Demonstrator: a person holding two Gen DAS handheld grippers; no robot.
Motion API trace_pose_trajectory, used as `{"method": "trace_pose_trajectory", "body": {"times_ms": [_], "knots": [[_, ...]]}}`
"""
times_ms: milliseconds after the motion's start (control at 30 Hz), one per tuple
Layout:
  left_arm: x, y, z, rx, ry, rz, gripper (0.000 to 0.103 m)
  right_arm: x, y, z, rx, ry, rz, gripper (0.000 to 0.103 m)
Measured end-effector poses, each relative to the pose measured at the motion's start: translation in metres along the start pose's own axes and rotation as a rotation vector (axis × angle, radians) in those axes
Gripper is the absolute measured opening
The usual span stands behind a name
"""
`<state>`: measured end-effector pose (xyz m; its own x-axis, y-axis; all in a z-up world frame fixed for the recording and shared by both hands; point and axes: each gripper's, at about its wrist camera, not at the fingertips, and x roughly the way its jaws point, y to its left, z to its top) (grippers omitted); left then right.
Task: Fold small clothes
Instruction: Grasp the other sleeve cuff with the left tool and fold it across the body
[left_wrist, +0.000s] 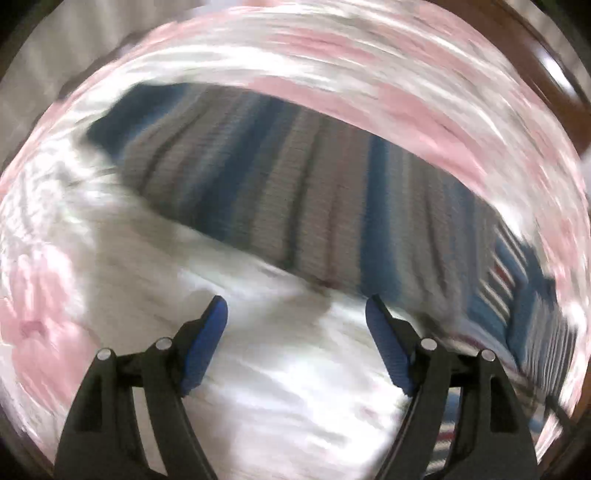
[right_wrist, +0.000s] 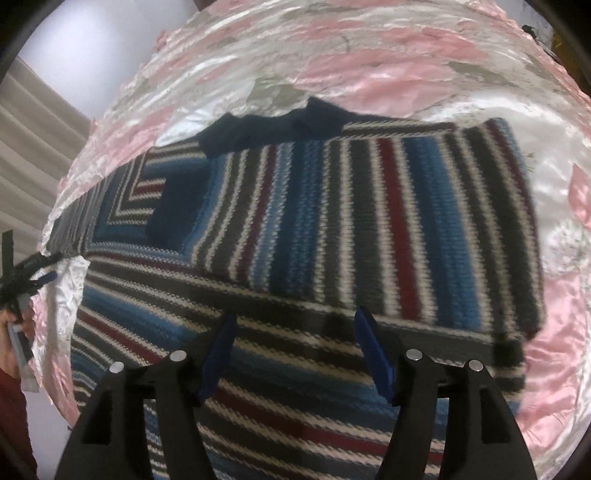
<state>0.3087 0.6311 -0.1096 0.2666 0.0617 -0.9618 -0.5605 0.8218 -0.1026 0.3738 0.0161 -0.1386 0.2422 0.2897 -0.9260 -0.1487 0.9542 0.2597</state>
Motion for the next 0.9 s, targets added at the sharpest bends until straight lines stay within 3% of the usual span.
{"method": "trace_pose_trajectory", "body": {"times_ms": [200,533,567,600,633,700,900], "knots": [[0.013,0.054,0.048,-0.114,-0.057,0.003,0.077,0.019,0.007,0.005,0.001,0.021,-0.027,0.068],[0.035,0.047,0.078,-0.154,-0.110,-0.073,0.074,0.025,0.001,0.005,-0.005,0.030,-0.029,0.068],[0.035,0.048,0.077,-0.152,-0.117,-0.063,0.065,0.025,0.000,0.005,-0.004,0.030,-0.027,0.068],[0.034,0.047,0.077,-0.146,-0.125,-0.049,0.048,0.025,-0.001,0.004,-0.003,0.030,-0.024,0.068],[0.034,0.045,0.078,-0.139,-0.131,-0.040,0.041,0.024,-0.001,0.004,-0.002,0.029,-0.022,0.068],[0.034,0.041,0.077,-0.142,-0.128,-0.068,0.013,0.021,-0.002,0.002,-0.002,0.025,-0.018,0.068],[-0.002,0.008,0.063,-0.074,-0.267,-0.078,0.011,0.002,-0.014,-0.007,0.021,-0.003,0.003,0.068]]}}
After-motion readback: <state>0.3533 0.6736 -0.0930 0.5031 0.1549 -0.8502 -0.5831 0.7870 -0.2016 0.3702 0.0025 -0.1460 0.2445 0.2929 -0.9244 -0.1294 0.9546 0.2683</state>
